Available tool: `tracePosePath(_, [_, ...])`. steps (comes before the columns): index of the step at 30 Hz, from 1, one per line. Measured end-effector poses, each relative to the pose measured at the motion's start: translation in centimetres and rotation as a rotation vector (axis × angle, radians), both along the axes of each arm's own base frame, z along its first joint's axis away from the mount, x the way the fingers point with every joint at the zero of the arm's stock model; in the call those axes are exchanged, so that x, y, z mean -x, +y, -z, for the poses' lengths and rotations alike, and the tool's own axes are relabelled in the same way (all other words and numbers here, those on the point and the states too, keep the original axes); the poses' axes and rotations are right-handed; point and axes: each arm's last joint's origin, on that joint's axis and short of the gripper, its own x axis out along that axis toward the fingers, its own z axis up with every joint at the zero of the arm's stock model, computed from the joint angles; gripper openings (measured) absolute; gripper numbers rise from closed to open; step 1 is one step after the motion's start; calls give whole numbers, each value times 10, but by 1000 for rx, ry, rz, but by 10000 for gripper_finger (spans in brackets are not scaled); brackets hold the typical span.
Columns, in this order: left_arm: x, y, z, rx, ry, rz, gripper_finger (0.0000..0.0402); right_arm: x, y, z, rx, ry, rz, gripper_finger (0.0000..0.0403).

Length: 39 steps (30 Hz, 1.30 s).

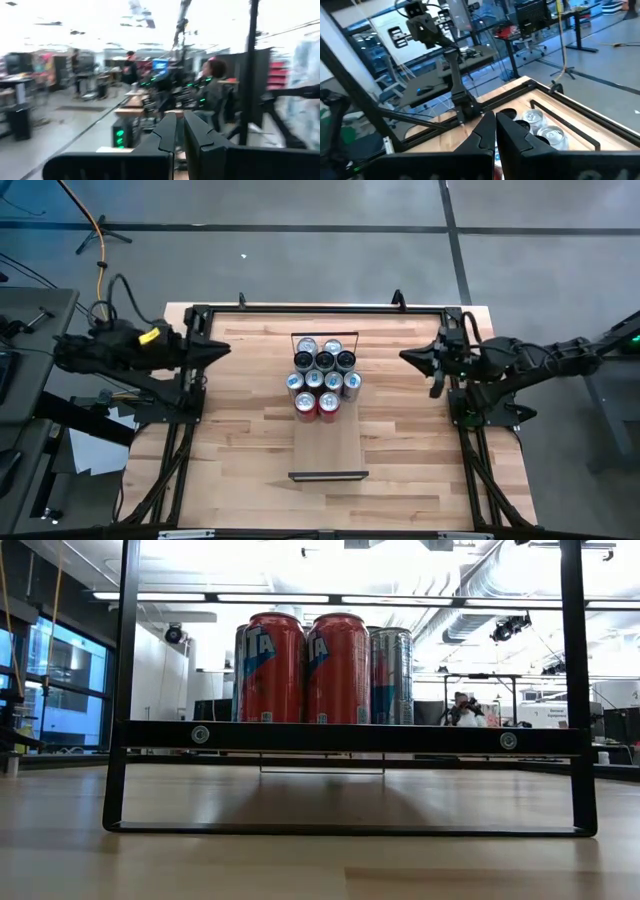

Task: Place canned beverage on shelf
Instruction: Return to Home Position

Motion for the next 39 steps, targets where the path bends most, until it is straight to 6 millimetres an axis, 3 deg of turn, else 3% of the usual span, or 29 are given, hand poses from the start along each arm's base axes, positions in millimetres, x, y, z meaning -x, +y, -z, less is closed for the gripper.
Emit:
tracePosePath(6, [-5,-3,14,14,13,59,0,7,-3,-3,23,-19,-18,0])
tracePosePath(14, [-29,-4,68,103,-36,137,0,6,-10,-3,21,-17,-18,0])
tracePosePath(17, [-30,5,77,137,-33,133,0,5,-13,-3,19,-17,-23,0])
tracePosePath(25, [-14,21,79,143,-84,129,0,5,-17,-3,16,-16,-29,0])
tracePosePath(39, [-3,23,81,156,-105,91,0,5,-17,1,20,26,-30,0])
